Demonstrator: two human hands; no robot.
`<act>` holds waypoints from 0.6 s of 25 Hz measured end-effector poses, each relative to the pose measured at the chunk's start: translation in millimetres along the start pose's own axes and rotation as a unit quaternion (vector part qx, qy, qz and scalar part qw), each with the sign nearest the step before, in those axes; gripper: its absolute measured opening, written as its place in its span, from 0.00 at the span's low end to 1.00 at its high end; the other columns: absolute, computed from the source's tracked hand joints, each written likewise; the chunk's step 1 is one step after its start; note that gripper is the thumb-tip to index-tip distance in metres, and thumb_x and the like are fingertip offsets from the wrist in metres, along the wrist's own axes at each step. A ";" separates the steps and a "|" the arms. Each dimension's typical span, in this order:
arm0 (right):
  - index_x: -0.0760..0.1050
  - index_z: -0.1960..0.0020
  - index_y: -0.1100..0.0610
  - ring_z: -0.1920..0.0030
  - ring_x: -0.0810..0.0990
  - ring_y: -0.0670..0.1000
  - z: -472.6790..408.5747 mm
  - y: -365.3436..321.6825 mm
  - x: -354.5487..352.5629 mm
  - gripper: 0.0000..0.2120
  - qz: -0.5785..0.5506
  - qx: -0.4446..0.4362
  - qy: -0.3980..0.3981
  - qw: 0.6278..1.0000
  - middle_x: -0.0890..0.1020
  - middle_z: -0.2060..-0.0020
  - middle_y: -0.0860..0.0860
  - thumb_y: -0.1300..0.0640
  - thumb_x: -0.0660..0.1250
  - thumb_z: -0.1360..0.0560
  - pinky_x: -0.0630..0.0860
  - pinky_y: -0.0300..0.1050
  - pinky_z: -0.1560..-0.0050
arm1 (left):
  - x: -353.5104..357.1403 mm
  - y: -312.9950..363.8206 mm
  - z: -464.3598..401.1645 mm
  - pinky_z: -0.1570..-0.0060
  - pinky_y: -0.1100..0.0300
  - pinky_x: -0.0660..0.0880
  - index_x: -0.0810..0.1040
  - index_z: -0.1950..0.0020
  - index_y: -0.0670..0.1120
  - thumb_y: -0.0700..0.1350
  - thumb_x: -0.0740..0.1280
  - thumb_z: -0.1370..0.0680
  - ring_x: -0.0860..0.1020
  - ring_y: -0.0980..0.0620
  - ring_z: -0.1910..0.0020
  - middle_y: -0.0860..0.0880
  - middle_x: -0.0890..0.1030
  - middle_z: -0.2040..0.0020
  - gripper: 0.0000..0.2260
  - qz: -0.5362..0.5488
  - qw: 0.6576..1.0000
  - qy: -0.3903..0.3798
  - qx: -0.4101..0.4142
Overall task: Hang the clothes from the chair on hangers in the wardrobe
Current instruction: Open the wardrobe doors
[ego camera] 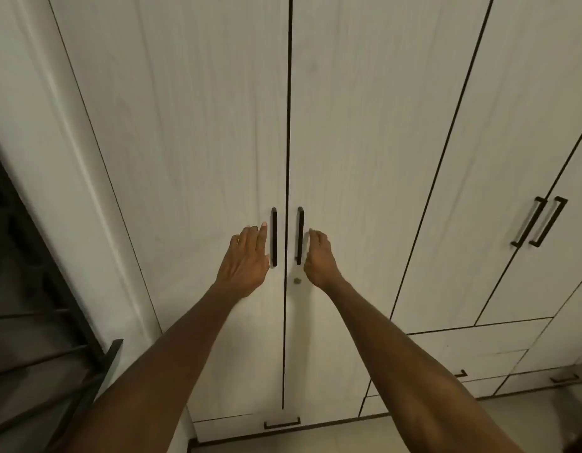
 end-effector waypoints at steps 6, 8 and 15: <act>0.70 0.37 0.60 0.51 0.78 0.50 -33.3 -8.4 17.3 0.09 -0.135 0.058 0.036 0.988 0.76 0.46 0.52 0.62 0.59 0.16 0.82 0.51 0.45 | 20.4 -13.1 -13.2 0.54 0.50 0.74 0.70 0.26 0.38 0.52 0.63 0.18 0.76 0.44 0.52 0.42 0.78 0.47 0.25 -0.008 0.999 0.007 0.045; 0.67 0.42 0.57 0.52 0.79 0.54 -38.7 -3.3 20.7 0.04 -0.134 0.062 0.028 0.989 0.76 0.49 0.53 0.60 0.59 0.16 0.82 0.54 0.50 | 20.7 -8.7 -18.5 0.57 0.51 0.73 0.74 0.31 0.39 0.47 0.64 0.19 0.75 0.45 0.56 0.43 0.78 0.51 0.19 0.004 0.998 0.014 0.057; 0.67 0.46 0.56 0.58 0.78 0.55 -24.6 7.4 23.1 0.03 -0.151 0.061 0.034 0.986 0.76 0.54 0.55 0.58 0.61 0.16 0.82 0.59 0.56 | 40.5 11.3 -19.6 0.45 0.49 0.78 0.71 0.27 0.40 0.37 0.62 0.18 0.80 0.42 0.46 0.40 0.81 0.42 0.18 0.289 0.946 -0.091 -0.118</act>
Point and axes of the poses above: each hand's wrist, its own z-axis away from the middle knuckle, its own x-axis out of the palm, y = z × x, the point moved 4 cm from there along -z, towards the middle knuckle
